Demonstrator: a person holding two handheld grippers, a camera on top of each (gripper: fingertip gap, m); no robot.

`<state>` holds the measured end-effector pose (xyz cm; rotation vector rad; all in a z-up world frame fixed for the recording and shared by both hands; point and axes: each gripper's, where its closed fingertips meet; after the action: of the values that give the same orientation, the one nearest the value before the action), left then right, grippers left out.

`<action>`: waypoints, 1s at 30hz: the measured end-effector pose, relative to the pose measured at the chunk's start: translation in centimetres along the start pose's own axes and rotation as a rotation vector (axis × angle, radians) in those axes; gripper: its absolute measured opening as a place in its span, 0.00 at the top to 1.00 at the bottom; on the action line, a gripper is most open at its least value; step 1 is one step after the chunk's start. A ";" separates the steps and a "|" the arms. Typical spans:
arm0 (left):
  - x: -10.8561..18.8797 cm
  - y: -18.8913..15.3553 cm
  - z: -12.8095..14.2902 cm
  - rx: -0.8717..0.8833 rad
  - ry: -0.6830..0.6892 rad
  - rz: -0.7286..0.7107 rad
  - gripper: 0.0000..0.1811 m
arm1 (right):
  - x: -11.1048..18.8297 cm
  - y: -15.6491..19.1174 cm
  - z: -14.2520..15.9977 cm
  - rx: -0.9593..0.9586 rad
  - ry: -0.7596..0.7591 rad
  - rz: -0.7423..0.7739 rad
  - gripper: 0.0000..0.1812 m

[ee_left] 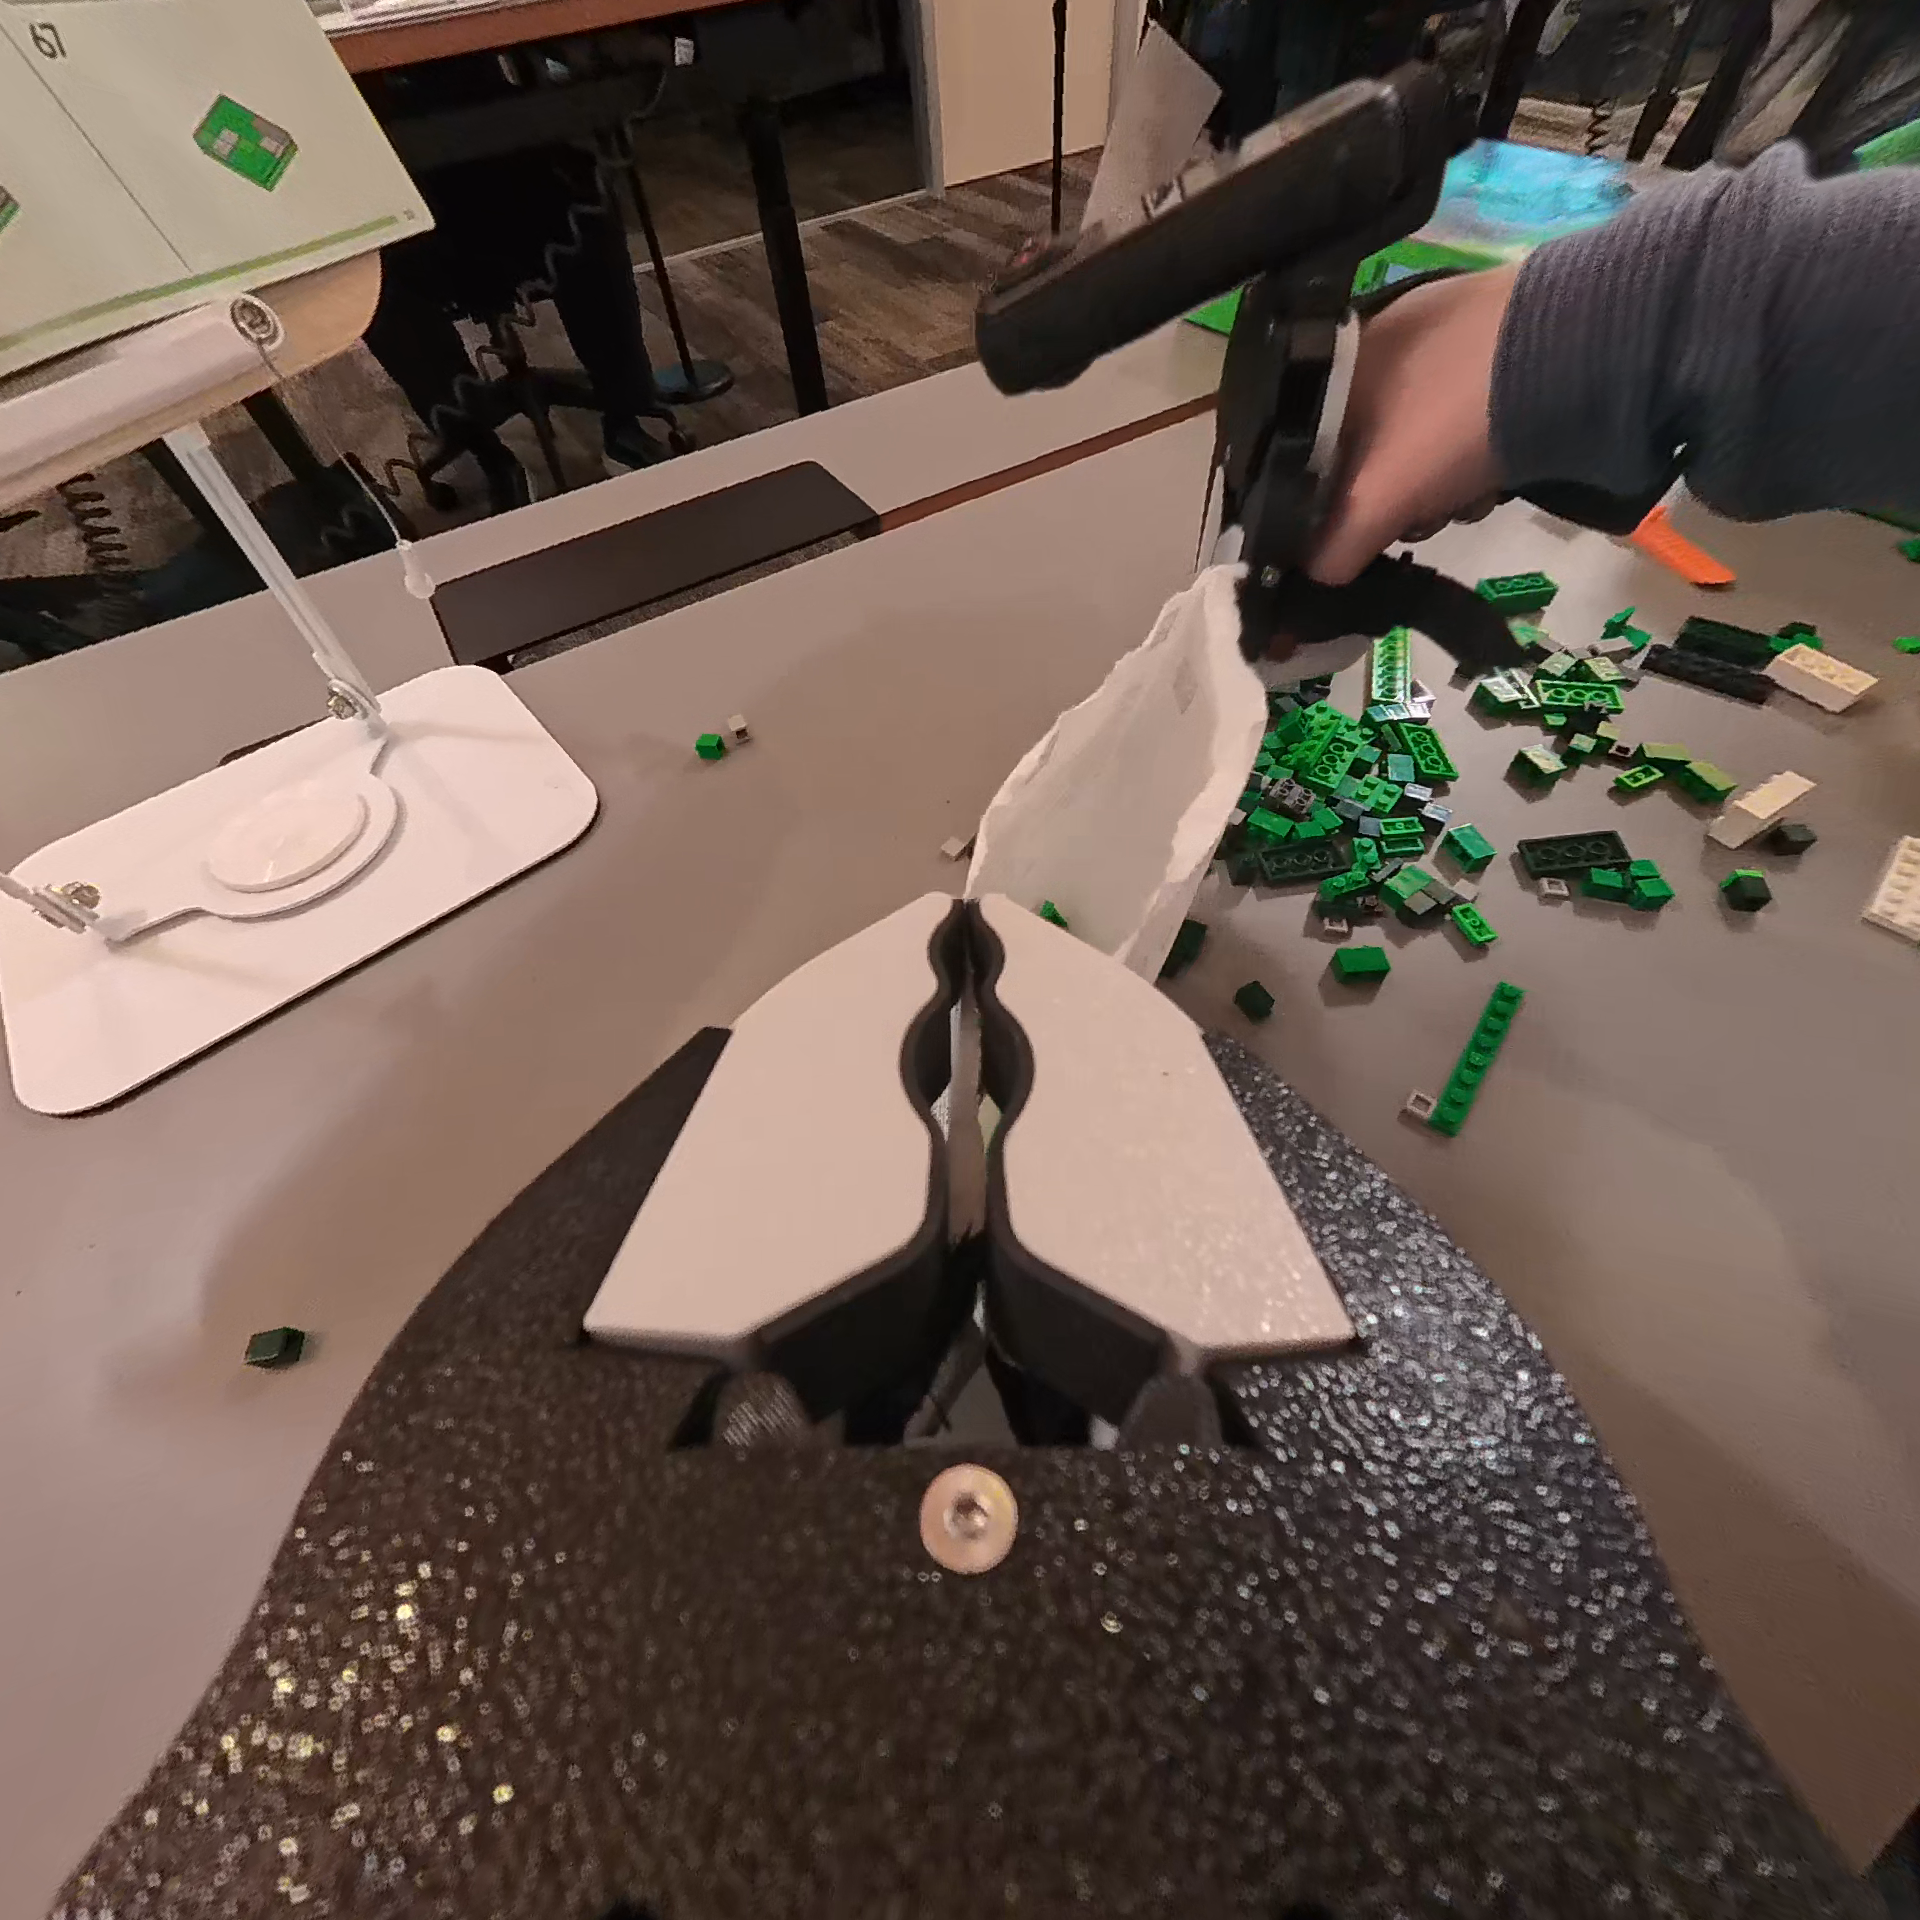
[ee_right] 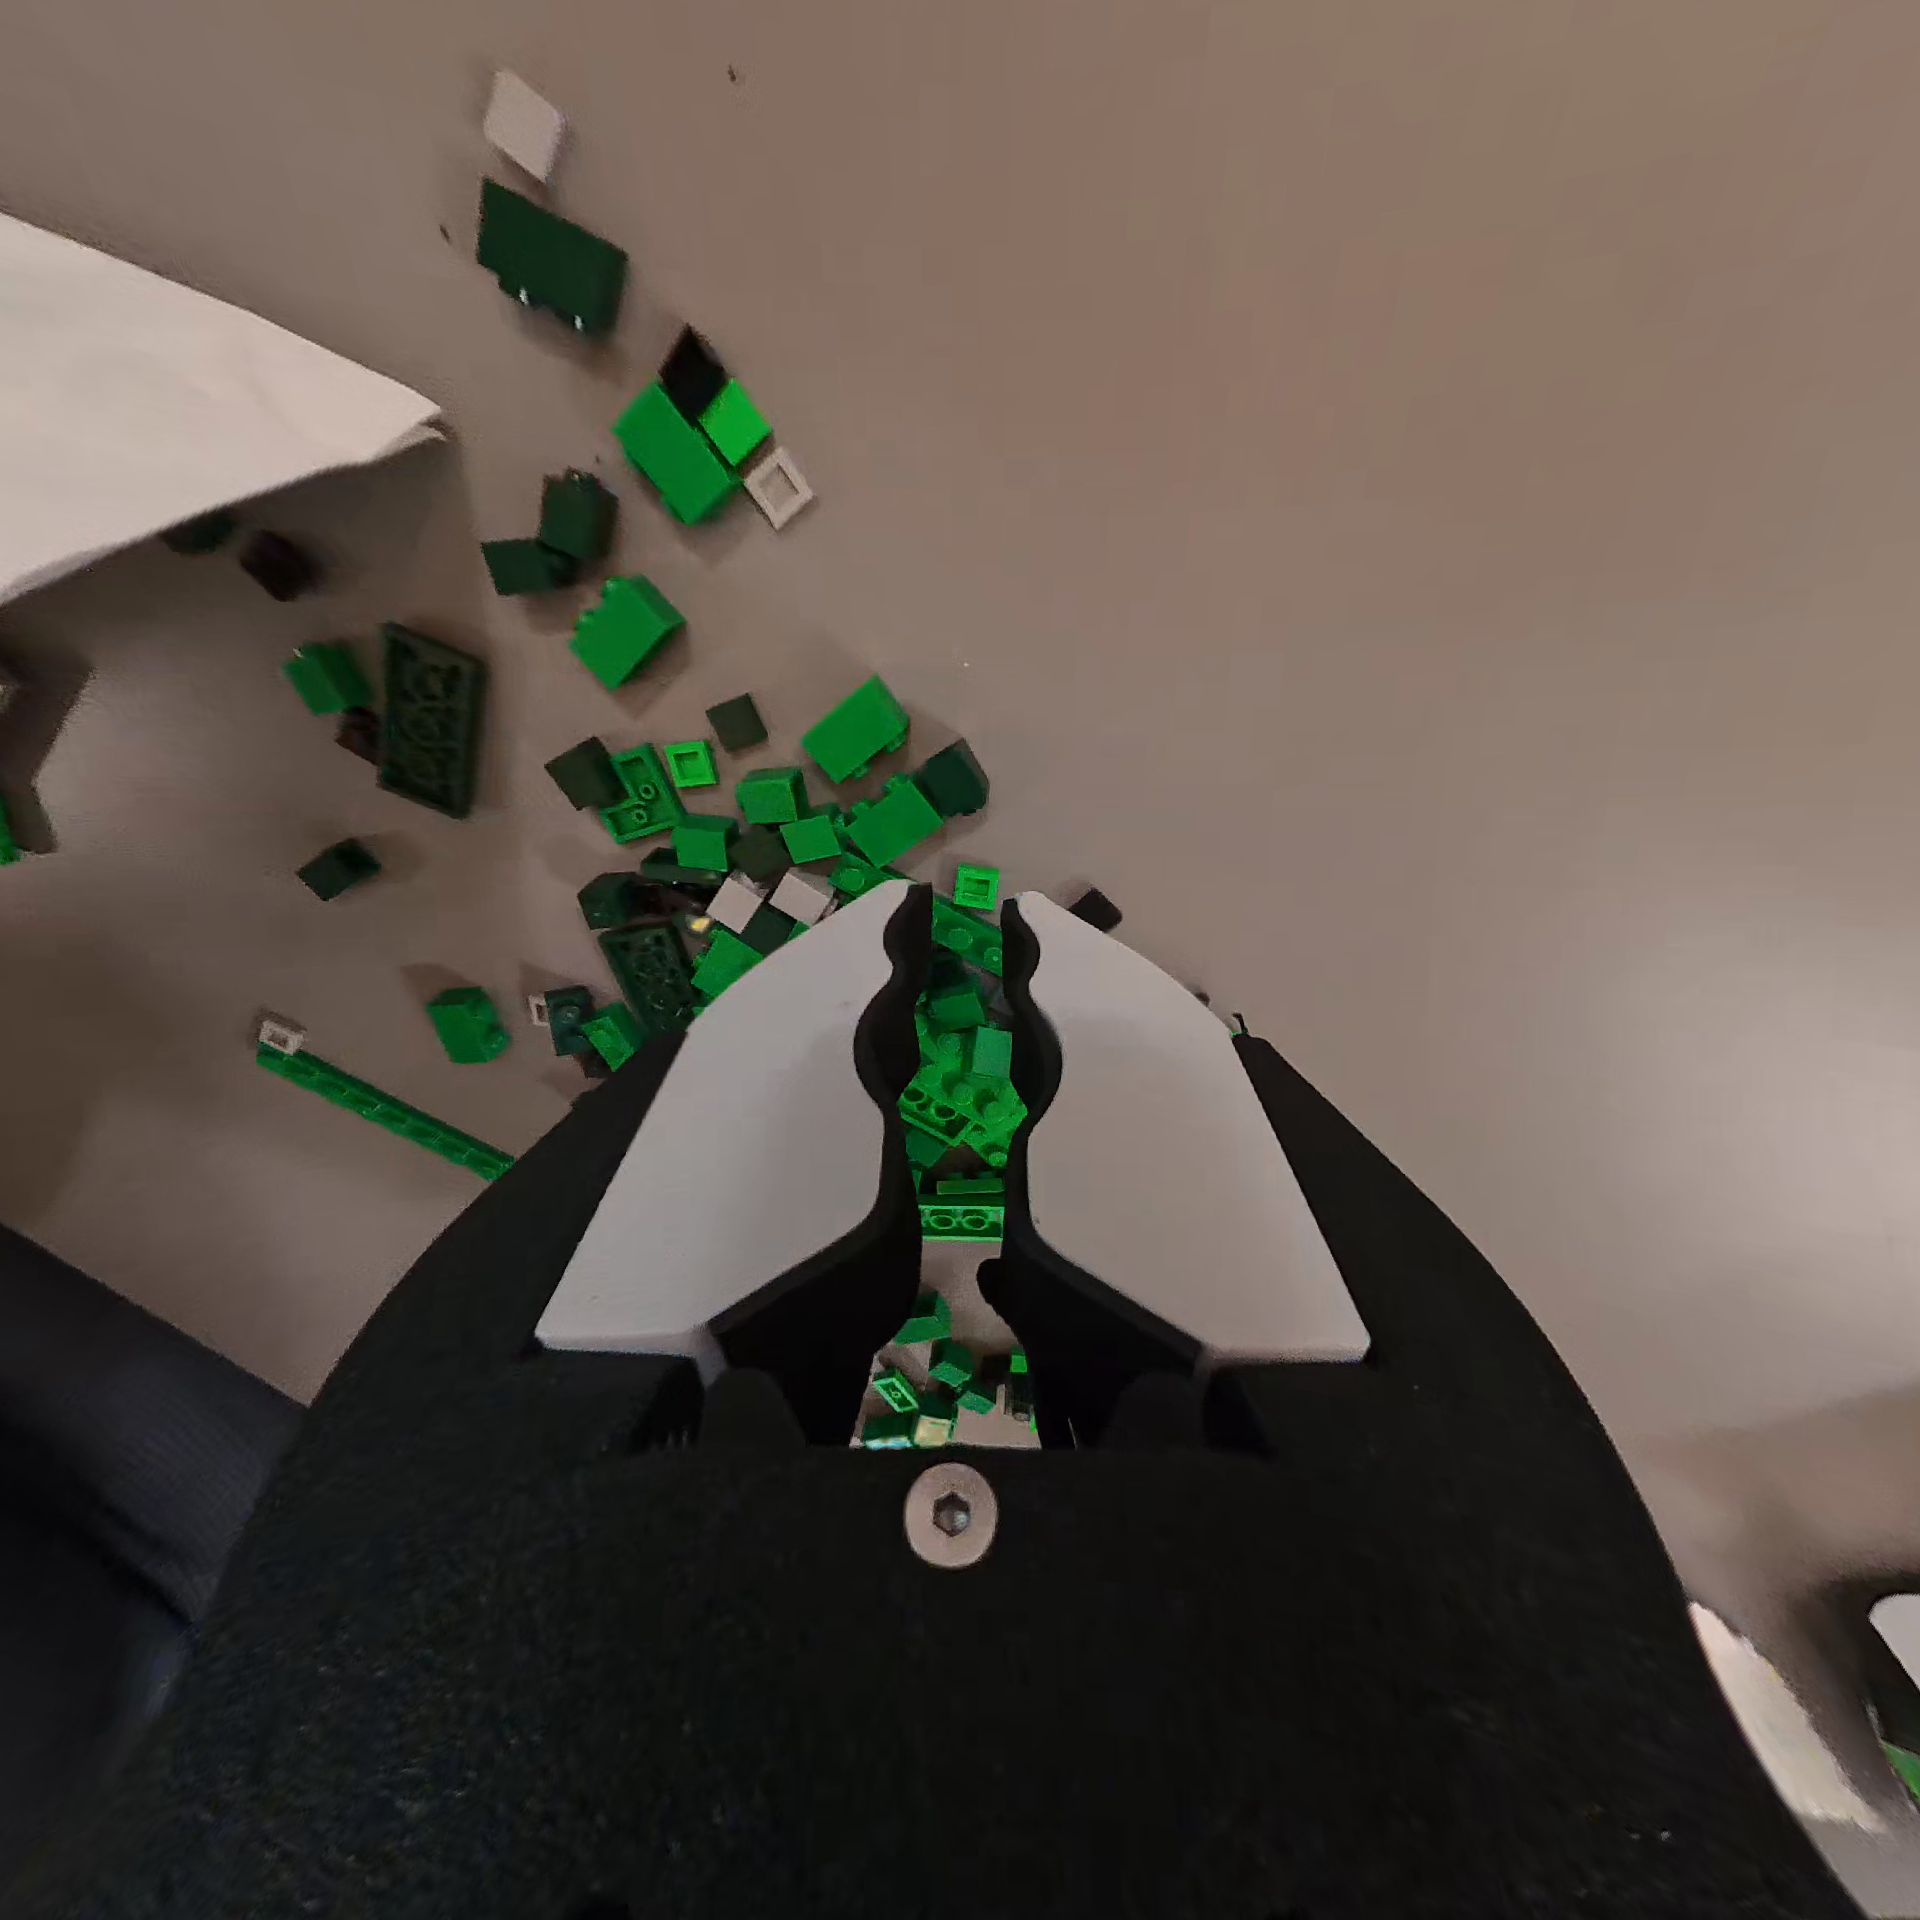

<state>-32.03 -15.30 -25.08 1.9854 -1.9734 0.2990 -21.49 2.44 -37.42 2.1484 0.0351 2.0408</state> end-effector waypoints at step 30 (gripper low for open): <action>-0.2 -0.2 -0.1 0.025 -0.003 0.007 1.00 | 12.2 17.0 -4.9 0.506 -0.505 -0.134 0.96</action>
<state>-31.82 -15.07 -25.07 1.9961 -1.9879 0.3235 -27.39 -12.01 -22.70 2.8057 0.6678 1.4710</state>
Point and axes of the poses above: each gripper's, where its closed fingertips meet, x back along the fingers, z out of its underside, y = z × x across the jaws, and after that the axes turned 2 degrees about -z, right-handed
